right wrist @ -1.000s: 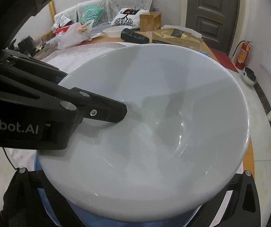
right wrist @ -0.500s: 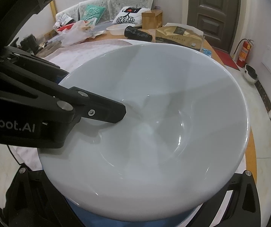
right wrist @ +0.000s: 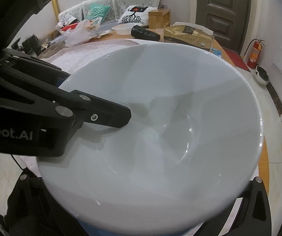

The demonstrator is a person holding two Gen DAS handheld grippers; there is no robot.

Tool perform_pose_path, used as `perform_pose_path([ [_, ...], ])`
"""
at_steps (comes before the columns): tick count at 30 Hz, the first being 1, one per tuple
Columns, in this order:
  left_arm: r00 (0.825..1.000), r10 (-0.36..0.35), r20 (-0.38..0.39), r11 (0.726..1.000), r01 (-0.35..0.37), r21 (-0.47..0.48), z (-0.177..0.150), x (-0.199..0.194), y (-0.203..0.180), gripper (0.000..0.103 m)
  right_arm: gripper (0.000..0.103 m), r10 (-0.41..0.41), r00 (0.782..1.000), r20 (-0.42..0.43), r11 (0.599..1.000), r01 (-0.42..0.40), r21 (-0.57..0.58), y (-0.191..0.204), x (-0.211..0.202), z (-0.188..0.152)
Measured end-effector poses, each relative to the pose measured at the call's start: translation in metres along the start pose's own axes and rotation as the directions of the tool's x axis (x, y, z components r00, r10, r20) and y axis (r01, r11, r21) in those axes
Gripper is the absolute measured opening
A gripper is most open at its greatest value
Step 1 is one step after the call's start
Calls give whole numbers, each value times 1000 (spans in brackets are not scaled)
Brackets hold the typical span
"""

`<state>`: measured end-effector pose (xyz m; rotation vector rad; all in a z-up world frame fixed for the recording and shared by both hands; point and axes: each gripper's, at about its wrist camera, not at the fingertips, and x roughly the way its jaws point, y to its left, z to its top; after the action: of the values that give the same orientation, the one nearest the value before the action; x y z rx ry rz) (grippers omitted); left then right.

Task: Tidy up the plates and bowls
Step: 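Lower the white bowl onto the bowl on the blue plate with both grippers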

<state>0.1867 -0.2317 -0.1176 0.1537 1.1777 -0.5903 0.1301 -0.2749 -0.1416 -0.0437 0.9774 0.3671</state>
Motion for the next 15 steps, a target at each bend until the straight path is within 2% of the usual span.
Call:
perform_pose_path([
  [4, 1000, 0, -1, 1000, 0, 4, 0, 0, 0, 30, 102, 2, 1000, 5, 1000, -2, 6, 1, 2, -1],
  [11, 999, 49, 19, 997, -50, 53, 0, -4, -7, 30, 101, 6, 1000, 3, 1000, -6, -2, 0, 0, -1],
  [15, 999, 46, 25, 997, -48, 59, 0, -6, -8, 32, 101, 7, 1000, 11, 1000, -6, -2, -1, -4, -3],
])
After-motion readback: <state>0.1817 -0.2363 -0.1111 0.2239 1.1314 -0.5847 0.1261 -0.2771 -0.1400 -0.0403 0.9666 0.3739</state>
